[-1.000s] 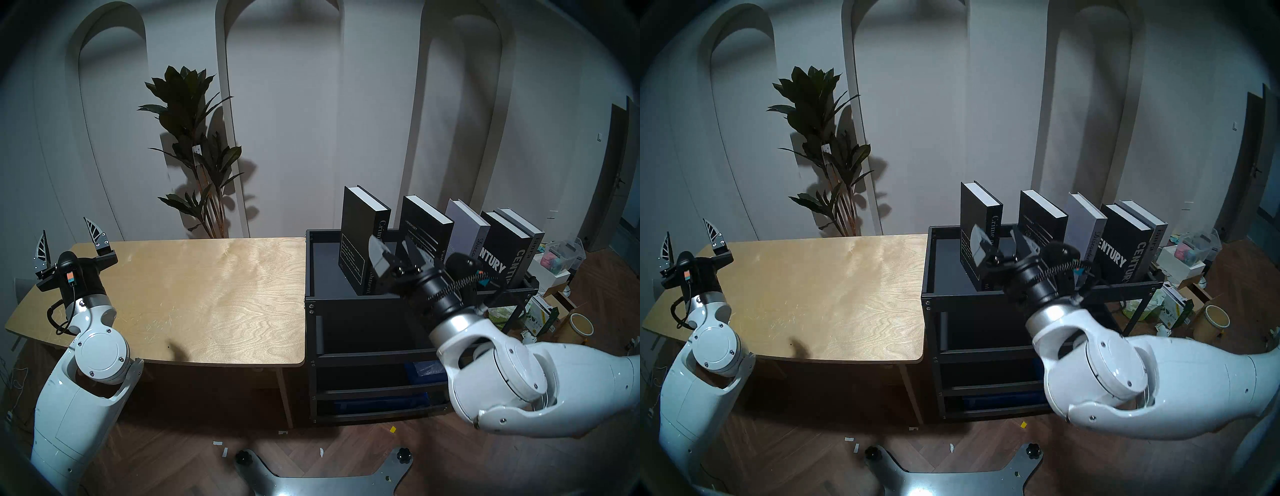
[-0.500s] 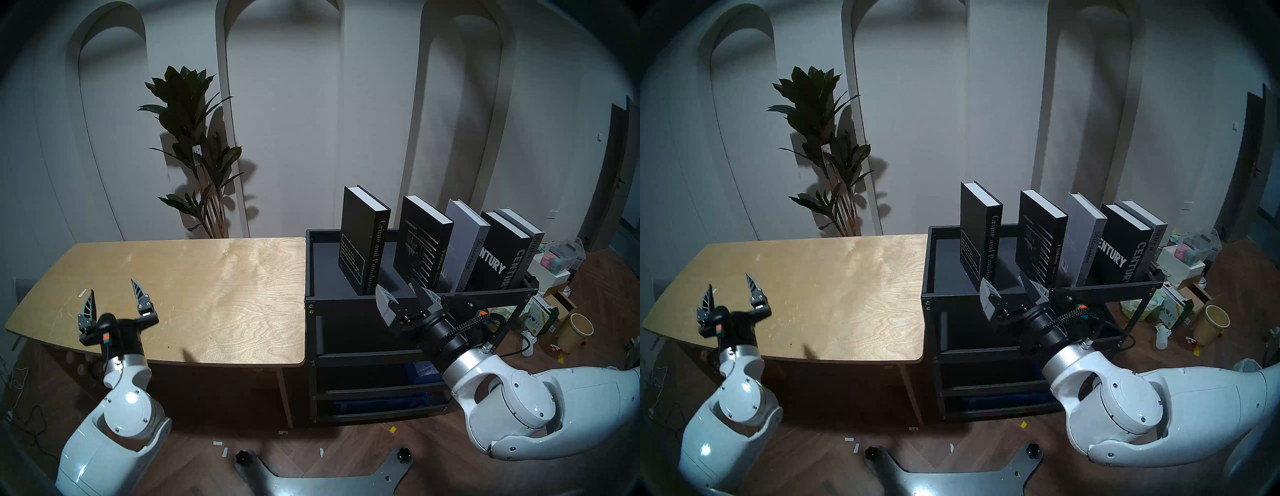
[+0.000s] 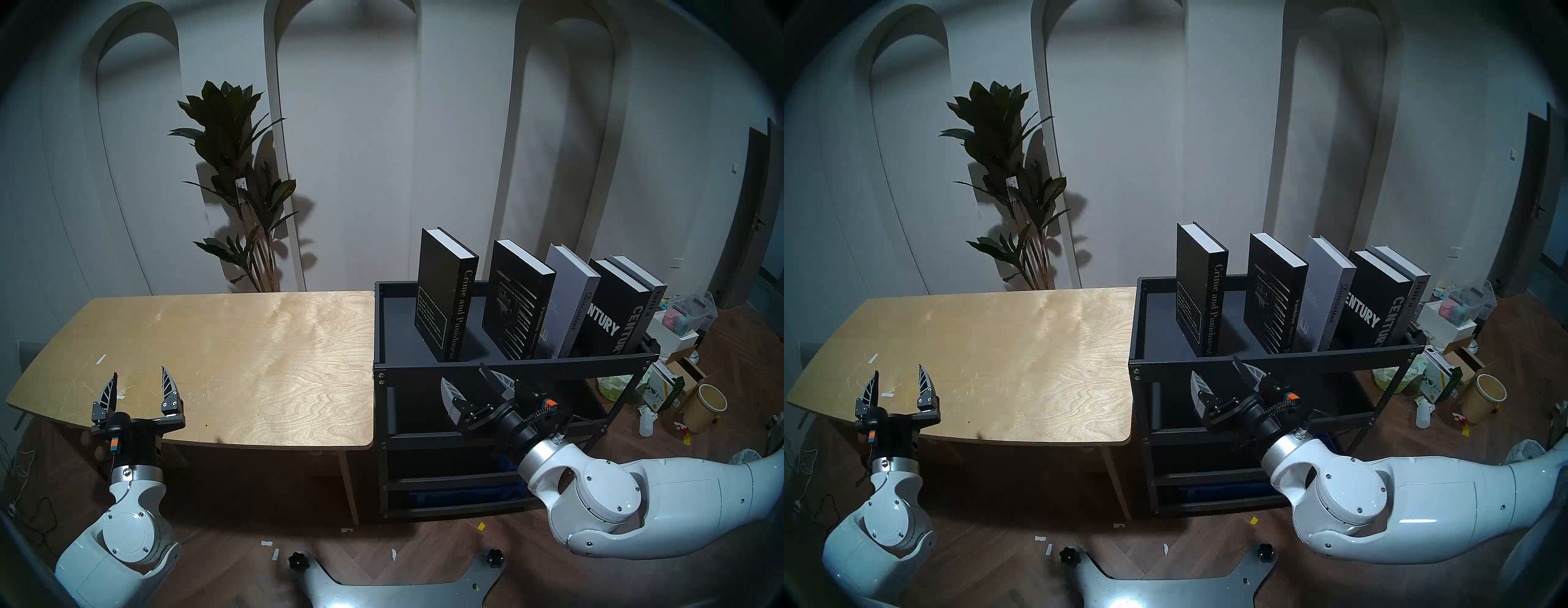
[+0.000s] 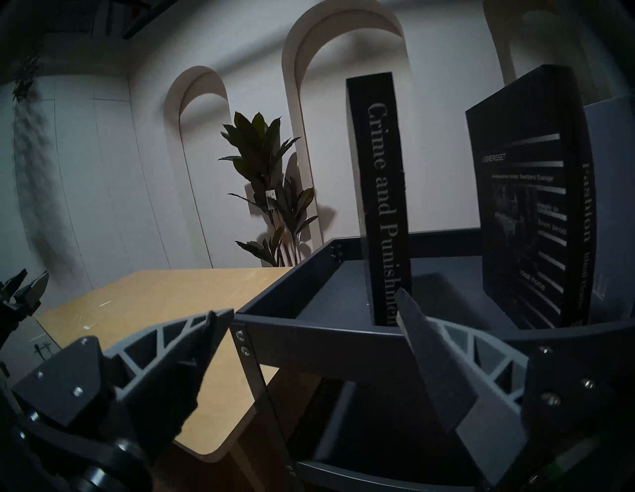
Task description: Move the books from the display table onto the shelf, standing them upright with spines facing out and tallest at one end
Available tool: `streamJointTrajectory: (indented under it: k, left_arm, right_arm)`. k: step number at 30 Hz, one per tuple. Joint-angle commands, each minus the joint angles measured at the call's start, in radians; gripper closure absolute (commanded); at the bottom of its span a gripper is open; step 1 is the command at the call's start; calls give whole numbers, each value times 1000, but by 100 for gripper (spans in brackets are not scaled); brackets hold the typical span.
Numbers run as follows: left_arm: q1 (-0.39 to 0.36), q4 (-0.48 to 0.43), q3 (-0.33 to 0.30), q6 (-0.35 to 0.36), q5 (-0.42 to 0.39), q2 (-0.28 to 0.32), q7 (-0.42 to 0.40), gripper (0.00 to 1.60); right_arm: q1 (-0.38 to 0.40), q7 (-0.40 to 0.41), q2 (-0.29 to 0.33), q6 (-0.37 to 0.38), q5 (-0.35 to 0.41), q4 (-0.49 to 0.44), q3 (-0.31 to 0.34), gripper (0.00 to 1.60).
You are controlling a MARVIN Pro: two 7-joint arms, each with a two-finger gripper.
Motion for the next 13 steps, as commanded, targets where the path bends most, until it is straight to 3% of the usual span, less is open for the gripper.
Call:
streamJointTrajectory:
  k: [1, 13]
  left_arm:
    - [20, -27, -7, -53, -19, 29, -48, 0]
    - [79, -57, 20, -125, -91, 47, -143, 0]
  right_arm:
    - [44, 34, -115, 27, -13, 19, 4, 0]
    - [86, 52, -250, 79, -8, 116, -3, 0]
